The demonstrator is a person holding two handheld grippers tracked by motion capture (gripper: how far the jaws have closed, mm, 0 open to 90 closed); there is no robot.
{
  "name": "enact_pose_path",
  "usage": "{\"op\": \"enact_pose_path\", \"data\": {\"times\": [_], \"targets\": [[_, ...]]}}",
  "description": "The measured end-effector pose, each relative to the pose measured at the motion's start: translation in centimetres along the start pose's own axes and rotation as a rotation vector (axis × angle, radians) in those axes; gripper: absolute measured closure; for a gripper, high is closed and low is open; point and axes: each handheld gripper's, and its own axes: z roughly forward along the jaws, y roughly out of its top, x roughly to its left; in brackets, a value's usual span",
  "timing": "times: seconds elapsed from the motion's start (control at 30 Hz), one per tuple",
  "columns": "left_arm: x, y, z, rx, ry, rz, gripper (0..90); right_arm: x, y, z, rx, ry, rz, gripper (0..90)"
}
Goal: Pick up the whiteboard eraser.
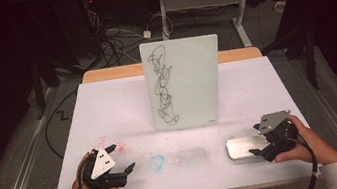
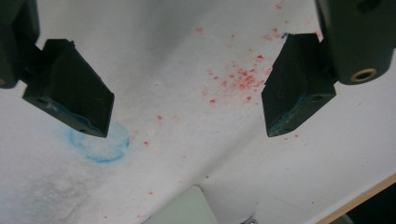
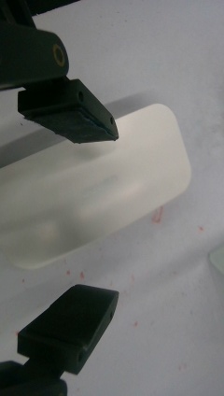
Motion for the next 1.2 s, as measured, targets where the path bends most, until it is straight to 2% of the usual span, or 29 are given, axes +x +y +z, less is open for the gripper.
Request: {"op": "enact_pose_path", "data": {"times": [0.07,0.2,0.23,0.3,0.4,0.47,0.53,0.57,0.63,0.7,0.83,0.9,1.03,1.2], "targets": [[0.0,0.0,0.0,0.006,-0.009,0.000,16.4,-0.1,0.3,0.4,0.028,0.036,-0.038,20.0],[-0.1,-0.1,0.2,0.013,-0.018,0.002,16.3,-0.5,0.6,1.3,0.073,0.086,-0.078,18.9],[-0.2,-0.1,0.2,0.019,-0.025,-0.006,16.3,-0.6,0.6,1.5,0.079,0.111,-0.084,18.5],[-0.2,-0.1,0.2,0.018,-0.033,-0.003,16.3,-0.8,0.7,2.0,0.099,0.143,-0.105,21.0],[-0.3,-0.1,0.5,0.031,-0.043,0.003,16.3,-0.9,1.0,2.9,0.139,0.163,-0.147,22.1],[-0.4,-0.1,0.6,0.033,-0.044,0.006,16.4,-0.8,1.2,3.2,0.135,0.175,-0.166,23.6],[-0.4,0.0,0.6,0.034,-0.046,0.006,16.3,-0.7,1.3,3.2,0.143,0.177,-0.159,24.2],[-0.4,0.0,0.6,0.035,-0.046,0.007,16.4,-0.8,1.3,3.1,0.133,0.181,-0.176,25.0],[-0.4,0.0,0.6,0.035,-0.047,0.006,16.3,-0.9,1.2,2.8,0.103,0.174,-0.167,30.9],[-0.4,0.0,0.6,0.037,-0.047,0.008,16.4,-0.8,1.0,2.5,0.074,0.166,-0.147,30.8],[-0.4,0.0,0.6,0.039,-0.046,0.011,16.3,-0.3,1.2,2.6,0.084,0.142,-0.165,30.9],[-0.4,0.0,0.6,0.037,-0.044,0.010,16.3,-0.1,1.4,2.4,0.063,0.136,-0.164,30.9],[-0.4,0.0,0.5,0.031,-0.041,0.009,16.4,0.0,1.9,1.5,-0.007,0.090,-0.154,30.9],[-0.4,0.0,0.5,0.028,-0.040,0.009,16.4,0.3,2.4,0.4,-0.101,0.028,-0.109,30.9]]}}
